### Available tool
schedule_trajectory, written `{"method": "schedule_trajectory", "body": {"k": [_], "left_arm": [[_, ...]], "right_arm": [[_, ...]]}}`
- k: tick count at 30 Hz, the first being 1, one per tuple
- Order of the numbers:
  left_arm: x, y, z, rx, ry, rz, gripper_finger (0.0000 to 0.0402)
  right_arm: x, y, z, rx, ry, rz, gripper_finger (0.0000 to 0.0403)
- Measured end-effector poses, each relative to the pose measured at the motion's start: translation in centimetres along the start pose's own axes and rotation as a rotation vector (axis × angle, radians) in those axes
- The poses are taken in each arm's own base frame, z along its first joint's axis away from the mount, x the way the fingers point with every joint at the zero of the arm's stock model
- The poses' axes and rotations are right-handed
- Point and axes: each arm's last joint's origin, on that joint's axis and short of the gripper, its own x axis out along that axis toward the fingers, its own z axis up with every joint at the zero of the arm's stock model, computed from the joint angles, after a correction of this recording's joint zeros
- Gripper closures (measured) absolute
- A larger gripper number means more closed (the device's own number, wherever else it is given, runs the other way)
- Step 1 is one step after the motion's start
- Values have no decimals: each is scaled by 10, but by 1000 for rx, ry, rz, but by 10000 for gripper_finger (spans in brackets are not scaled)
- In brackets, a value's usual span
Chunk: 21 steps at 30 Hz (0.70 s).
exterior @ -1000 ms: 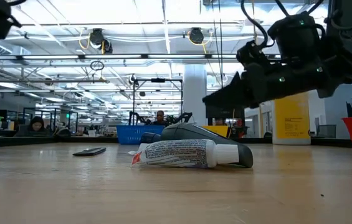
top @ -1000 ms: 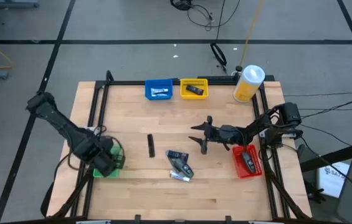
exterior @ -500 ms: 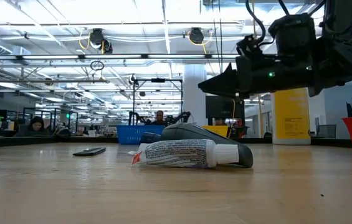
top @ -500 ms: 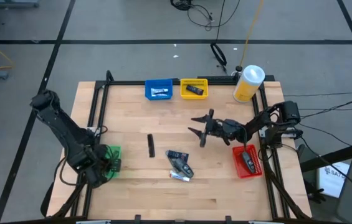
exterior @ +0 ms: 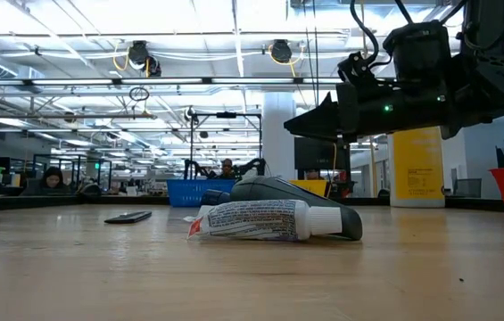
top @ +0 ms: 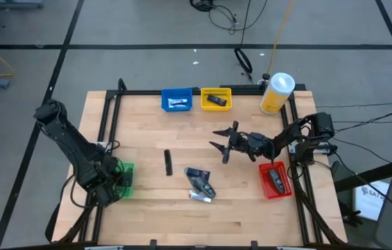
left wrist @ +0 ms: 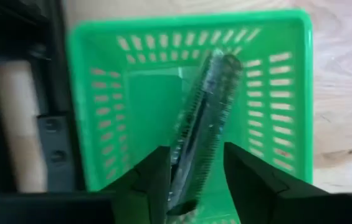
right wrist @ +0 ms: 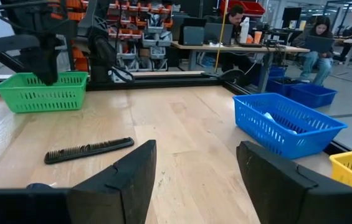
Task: Pick & Place Travel size toiletries
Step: Put the blue shaving cream into the yellow bin
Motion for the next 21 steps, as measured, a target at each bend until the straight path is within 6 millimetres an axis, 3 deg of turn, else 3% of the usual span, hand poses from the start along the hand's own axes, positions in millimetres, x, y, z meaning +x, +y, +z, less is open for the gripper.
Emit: {"method": "schedule_trajectory", "body": {"k": [3,6,11,15,21], "left_arm": [[-13,1,5,10,-21,-3,246],[-25,-3,12,65,-131,-126,246],[-30,-18,22,247,-522,-451,255],[-17,-31,30,306,-767,-538,265],[26,-47,43,284,-769,-497,278]], "right_arm": [[0,0,0,0,0,0,189],[0,0,0,-1,2,1,190],[0,0,-1,-1,6,1,188],[0,0,-1,-2,8,2,190],[0,1,-3,1,29,6,191]]}}
